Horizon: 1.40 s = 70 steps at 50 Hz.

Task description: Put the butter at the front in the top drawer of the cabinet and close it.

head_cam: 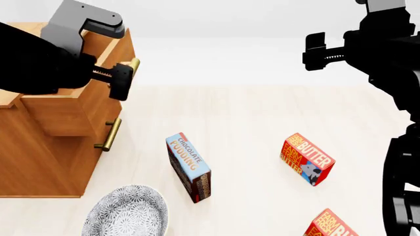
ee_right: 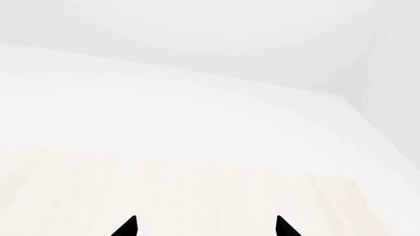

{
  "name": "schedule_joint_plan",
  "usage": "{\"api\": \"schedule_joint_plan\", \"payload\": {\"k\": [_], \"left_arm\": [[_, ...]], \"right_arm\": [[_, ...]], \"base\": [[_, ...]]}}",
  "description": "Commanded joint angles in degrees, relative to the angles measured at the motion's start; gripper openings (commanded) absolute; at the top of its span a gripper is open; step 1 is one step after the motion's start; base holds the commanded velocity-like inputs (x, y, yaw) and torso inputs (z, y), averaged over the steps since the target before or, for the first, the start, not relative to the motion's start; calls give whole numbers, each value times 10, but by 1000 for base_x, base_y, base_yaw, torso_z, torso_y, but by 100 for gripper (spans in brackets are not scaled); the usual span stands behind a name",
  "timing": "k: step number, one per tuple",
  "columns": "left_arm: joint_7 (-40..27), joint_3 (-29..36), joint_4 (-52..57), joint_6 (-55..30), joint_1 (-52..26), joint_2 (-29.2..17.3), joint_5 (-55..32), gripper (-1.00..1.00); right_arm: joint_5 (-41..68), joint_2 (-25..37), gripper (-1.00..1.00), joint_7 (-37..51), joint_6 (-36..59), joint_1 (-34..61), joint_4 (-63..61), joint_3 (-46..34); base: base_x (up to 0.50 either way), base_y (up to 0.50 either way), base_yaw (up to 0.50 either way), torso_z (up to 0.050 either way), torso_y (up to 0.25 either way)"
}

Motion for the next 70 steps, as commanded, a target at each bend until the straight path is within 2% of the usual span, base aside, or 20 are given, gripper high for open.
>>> {"api": "schedule_joint_plan", "payload": {"k": [1, 20, 49, 70], "left_arm": [[-5, 6, 2, 4, 9, -5, -9, 100], [-16, 10, 10, 4, 23, -7, -31, 100], [-98, -40, 38, -18, 49, 29, -162, 100], [-149, -29, 39, -11, 37, 94, -232, 100]], "right_arm": [[2, 2, 100, 1, 2, 1, -1, -1], [5, 0, 100, 4, -1, 1, 4, -3], [9, 4, 100, 7, 3, 9, 7, -10], [17, 16, 100, 12, 20, -5, -18, 0]], "base": [[0, 0, 0, 0, 0], [0, 0, 0, 0, 0], [0, 0, 0, 0, 0], [0, 0, 0, 0, 0]]}}
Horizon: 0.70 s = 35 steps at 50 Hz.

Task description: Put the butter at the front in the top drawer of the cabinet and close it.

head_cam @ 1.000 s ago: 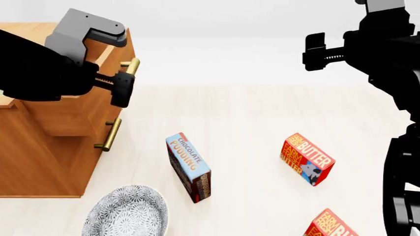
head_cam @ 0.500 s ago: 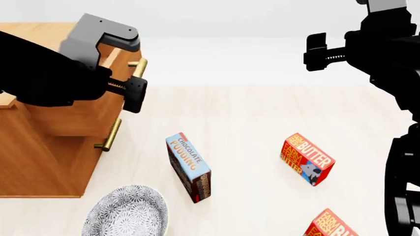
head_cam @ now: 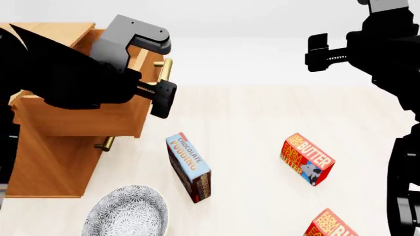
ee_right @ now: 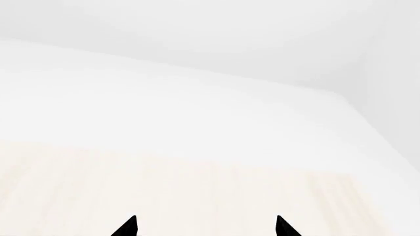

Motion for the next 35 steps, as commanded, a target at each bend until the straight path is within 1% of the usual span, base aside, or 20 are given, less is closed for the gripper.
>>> {"api": "schedule_joint_plan", "payload": {"k": [1, 11, 24, 30, 35], "left_arm": [[-16, 5, 5, 7, -4, 37, -54, 100], [-33, 14, 8, 15, -6, 65, -81, 100], [-35, 27, 0, 27, -27, 96, -98, 100], [-30, 31, -8, 29, -47, 101, -101, 100], [-8, 35, -24, 31, -79, 96, -89, 100]], "right_arm": [[4, 8, 100, 2, 9, -9, -14, 7], [8, 13, 100, 5, 16, -14, -25, 12], [13, 19, 100, 7, 20, -21, -30, 15], [16, 21, 100, 9, 24, -25, -36, 17], [18, 24, 100, 9, 26, -26, -39, 17]], "base": [[0, 0, 0, 0, 0], [0, 0, 0, 0, 0], [2, -1, -3, 0, 0], [2, -3, -7, 0, 0], [3, -4, -8, 0, 0]]}}
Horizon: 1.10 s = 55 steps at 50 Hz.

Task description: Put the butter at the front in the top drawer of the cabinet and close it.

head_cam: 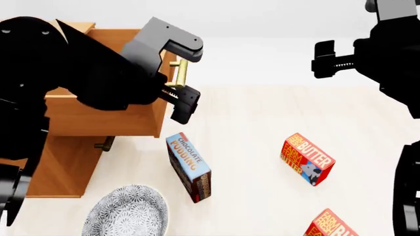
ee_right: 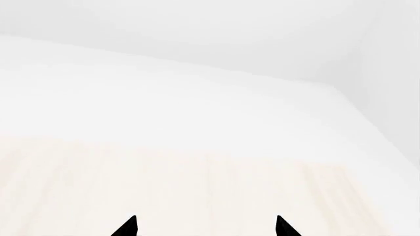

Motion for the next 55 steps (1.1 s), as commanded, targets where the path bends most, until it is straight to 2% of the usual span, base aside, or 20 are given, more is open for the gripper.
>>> {"api": "schedule_joint_plan", "payload": {"k": [1, 18, 32, 36, 41, 44, 55], "left_arm": [[49, -22, -17, 30, -63, 34, -56, 100], [154, -1, -84, 46, -189, 0, 14, 100], [185, -3, -45, 113, -189, -74, 70, 100], [181, -7, -16, 142, -173, -98, 87, 100], [170, -20, 11, 192, -147, -125, 111, 100], [167, -23, 12, 218, -146, -131, 130, 100], [157, -18, 28, 243, -147, -145, 161, 100]], "right_arm": [[4, 4, 100, 2, 5, -5, -7, 3], [9, 0, 100, 6, 6, 3, -2, -4], [41, 32, 100, -15, 46, 12, -38, -18], [95, 60, 100, -21, 52, 18, -40, -50], [253, 128, 100, 28, 52, 35, -40, -114], [308, 155, 100, 36, 51, 46, -40, -146], [361, 211, 100, -11, 37, 60, -45, -278]], "base": [[11, -4, -8, 0, 0], [0, -2, -3, 0, 1], [0, 0, 0, 0, 0], [0, 0, 0, 0, 0], [0, 0, 0, 0, 0], [0, 0, 0, 0, 0], [0, 0, 0, 0, 0]]}}
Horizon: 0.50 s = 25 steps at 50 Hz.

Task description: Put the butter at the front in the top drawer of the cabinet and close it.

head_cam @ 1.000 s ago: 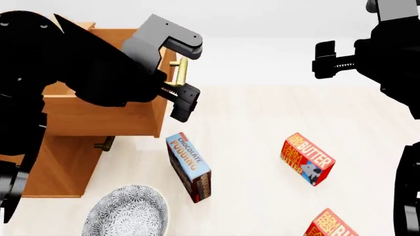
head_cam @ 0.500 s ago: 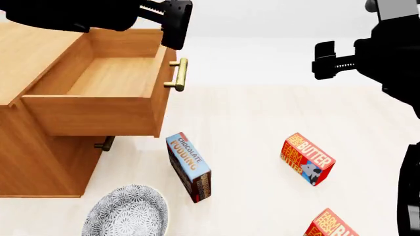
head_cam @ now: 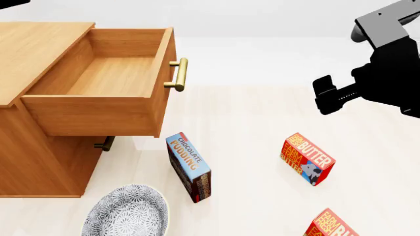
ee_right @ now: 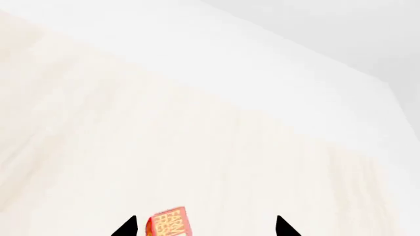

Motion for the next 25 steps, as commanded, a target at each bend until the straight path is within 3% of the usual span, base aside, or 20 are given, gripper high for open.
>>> {"api": "schedule_joint_plan", "payload": {"k": [1, 12, 25], "left_arm": [[-7, 1, 23, 40, 7, -23, 36, 100], [-16, 7, 29, 36, 9, -25, 40, 100], [-22, 12, 30, 25, 5, -25, 40, 100]], "right_arm": [[81, 63, 100, -27, -12, 15, -4, -121], [48, 88, 100, -107, -65, 15, -6, -229], [22, 97, 100, -133, -115, -7, 22, -266]], "base": [[0, 0, 0, 0, 0], [0, 0, 0, 0, 0], [0, 0, 0, 0, 0]]}}
